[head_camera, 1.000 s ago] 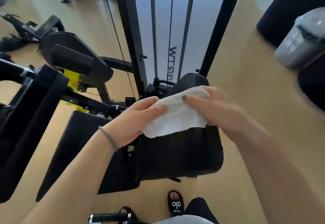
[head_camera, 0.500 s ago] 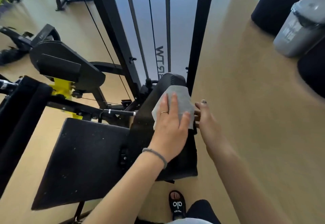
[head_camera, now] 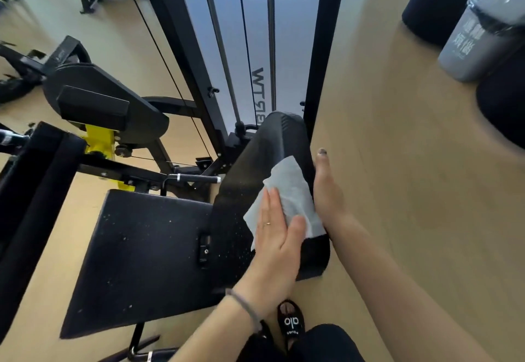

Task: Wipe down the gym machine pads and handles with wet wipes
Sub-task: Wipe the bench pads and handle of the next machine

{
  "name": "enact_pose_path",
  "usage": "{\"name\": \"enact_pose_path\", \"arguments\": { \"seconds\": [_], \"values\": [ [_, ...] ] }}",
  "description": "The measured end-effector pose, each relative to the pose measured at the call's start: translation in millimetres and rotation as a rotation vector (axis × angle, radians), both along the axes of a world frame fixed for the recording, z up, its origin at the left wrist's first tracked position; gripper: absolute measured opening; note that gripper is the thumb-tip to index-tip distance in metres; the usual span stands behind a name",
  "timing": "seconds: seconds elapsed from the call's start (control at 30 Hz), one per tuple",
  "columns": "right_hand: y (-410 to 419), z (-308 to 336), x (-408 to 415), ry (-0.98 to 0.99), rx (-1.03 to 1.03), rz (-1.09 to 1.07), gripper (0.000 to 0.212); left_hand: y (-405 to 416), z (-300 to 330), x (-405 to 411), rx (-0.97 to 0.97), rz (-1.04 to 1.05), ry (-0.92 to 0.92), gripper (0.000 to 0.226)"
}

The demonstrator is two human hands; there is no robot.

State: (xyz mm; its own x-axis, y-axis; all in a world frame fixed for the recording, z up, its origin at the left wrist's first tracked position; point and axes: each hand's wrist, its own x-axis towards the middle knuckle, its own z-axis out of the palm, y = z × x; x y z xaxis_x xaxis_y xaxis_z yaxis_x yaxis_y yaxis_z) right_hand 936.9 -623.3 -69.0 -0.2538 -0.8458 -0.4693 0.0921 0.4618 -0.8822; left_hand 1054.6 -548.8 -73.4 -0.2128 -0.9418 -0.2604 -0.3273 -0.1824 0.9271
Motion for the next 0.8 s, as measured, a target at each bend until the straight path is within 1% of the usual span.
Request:
{"name": "enact_pose_path", "arguments": {
  "seconds": [0.1,0.17,0.2,0.27,0.33,0.4,0.47,0.57,0.63,0.7,0.73,0.8],
  "values": [
    [-2,4,-3,0.113,-0.001,0.028,0.063,-77,6,-13,0.035,0.010,-0.053,0.067],
    [-2,6,-2,0.157,-0.010,0.033,0.062,-97,6,-16,0.034,0.038,-0.085,0.068],
    [-1,7,-1,0.166,-0.006,0.036,0.062,-89,5,-15,0.021,0.036,-0.068,0.069],
    [-2,2,-3,0.159,-0.005,0.024,0.062,-49,4,-10,-0.010,0.008,-0.009,0.070],
    [-2,-3,-8,0.143,-0.036,0.035,0.060,5,5,-6,-0.026,-0.011,-0.012,0.065],
    [-1,-6,-8,0.092,-0.061,0.047,0.058,34,6,-7,0.004,0.012,-0.010,0.062],
    [-3,-12,-9,0.072,-0.077,0.075,0.060,19,9,-12,0.035,0.073,-0.005,0.065],
    [-12,-15,-12,0.065,-0.086,0.160,0.060,-53,17,-22,0.119,0.137,-0.044,0.075],
    [-23,-12,-20,0.078,-0.109,0.245,0.071,-89,22,-27,0.157,0.177,-0.086,0.071],
    [-44,-5,-28,0.085,-0.134,0.300,0.076,-78,23,-32,0.096,0.172,-0.112,0.073],
    [-55,-3,-29,0.077,-0.161,0.323,0.077,-59,24,-33,0.073,0.166,-0.152,0.071],
    [-81,1,-29,0.040,-0.187,0.395,0.086,-12,33,-41,0.078,0.230,-0.237,0.065]
  ]
}}
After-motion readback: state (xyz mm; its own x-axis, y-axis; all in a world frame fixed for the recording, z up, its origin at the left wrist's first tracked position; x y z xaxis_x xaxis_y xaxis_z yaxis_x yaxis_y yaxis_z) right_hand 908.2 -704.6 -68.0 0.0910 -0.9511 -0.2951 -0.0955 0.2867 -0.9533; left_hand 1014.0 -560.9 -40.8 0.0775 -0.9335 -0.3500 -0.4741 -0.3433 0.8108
